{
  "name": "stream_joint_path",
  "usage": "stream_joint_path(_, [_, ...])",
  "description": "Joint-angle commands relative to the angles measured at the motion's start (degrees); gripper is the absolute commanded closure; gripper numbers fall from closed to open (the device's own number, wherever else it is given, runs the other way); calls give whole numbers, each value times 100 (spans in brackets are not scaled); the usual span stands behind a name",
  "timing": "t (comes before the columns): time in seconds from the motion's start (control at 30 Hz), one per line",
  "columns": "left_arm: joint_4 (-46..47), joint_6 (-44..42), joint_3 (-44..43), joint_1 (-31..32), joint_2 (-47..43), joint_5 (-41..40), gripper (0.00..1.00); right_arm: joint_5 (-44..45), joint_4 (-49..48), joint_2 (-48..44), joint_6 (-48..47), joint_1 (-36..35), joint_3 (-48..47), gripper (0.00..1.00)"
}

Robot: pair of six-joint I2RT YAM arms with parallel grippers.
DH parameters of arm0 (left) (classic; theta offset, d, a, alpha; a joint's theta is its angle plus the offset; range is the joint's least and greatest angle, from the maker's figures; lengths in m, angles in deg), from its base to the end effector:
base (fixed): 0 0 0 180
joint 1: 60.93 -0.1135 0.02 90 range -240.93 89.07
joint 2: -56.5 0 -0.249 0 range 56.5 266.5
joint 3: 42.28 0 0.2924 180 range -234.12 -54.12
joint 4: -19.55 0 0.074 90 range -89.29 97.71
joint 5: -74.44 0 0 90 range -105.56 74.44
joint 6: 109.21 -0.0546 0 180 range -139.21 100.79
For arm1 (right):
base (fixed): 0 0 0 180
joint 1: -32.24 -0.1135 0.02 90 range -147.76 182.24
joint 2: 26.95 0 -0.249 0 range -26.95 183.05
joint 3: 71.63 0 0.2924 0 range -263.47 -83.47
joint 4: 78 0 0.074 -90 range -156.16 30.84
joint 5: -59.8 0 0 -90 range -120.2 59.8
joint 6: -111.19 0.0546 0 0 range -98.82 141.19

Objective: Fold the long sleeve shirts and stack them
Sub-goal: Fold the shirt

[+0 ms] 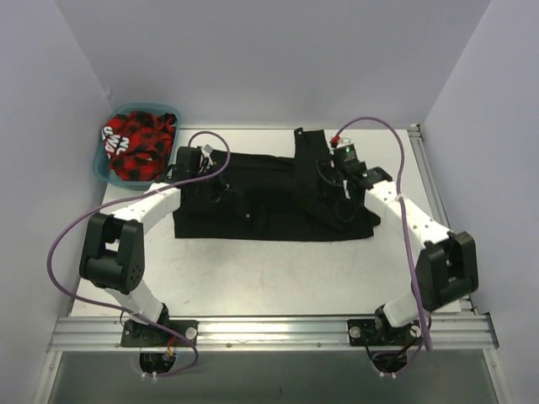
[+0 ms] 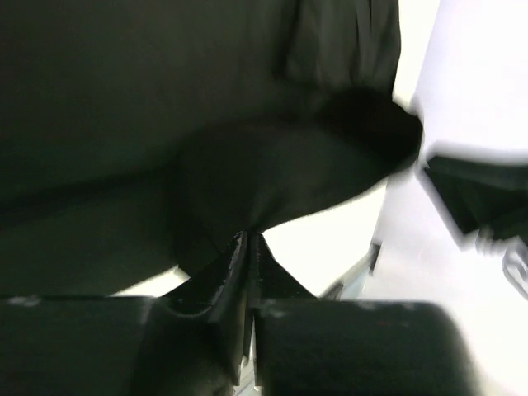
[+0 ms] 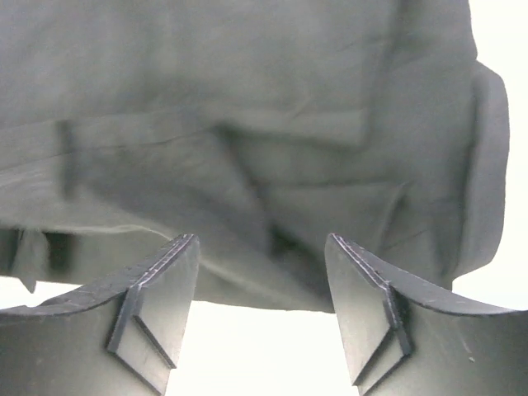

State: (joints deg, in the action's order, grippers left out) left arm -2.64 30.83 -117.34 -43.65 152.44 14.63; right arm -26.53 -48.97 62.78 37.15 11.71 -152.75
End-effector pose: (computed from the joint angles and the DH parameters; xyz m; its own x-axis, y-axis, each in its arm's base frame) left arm 0.3810 -0.1473 0.1742 -0.8845 -0.4187 -0.2060 -0.1096 0.6155 -0.7805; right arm 0.3849 0.1404 0.2403 -0.6330 0.0559 -0.7721 -0.1336 0.9745 0.1802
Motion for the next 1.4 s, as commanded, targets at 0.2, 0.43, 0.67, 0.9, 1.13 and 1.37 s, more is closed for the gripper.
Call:
stream_joint_path(0.2, [-477,-688,-481,-436,-180,-1033,31,-304,179,-1124,538,-521,906,30])
stream_joint_path(0.43, [-600,-1075,406,310,-1428,-2314,4,-313,136,-2116,776,-733,1627,30])
stream_joint_path(0.67, [-64,-988,1716,883,-1983,-3177,13,-481,-75,-2250,154,-969,2023,30])
stream_joint_path(0.9, [-99,-1347,1717,865,-1851,-3678,13,425,-110,-1424,28,-1612,1848,34])
stream_joint_path(1.13, [-64,-1120,1506,444,-1614,-4048,24,4,-111,-1292,1346,-410,1874,39])
stream_joint_path(1.37, [138,-794,1444,-215,-1009,-3767,30,-1243,-909,-1231,2375,1392,2330,41])
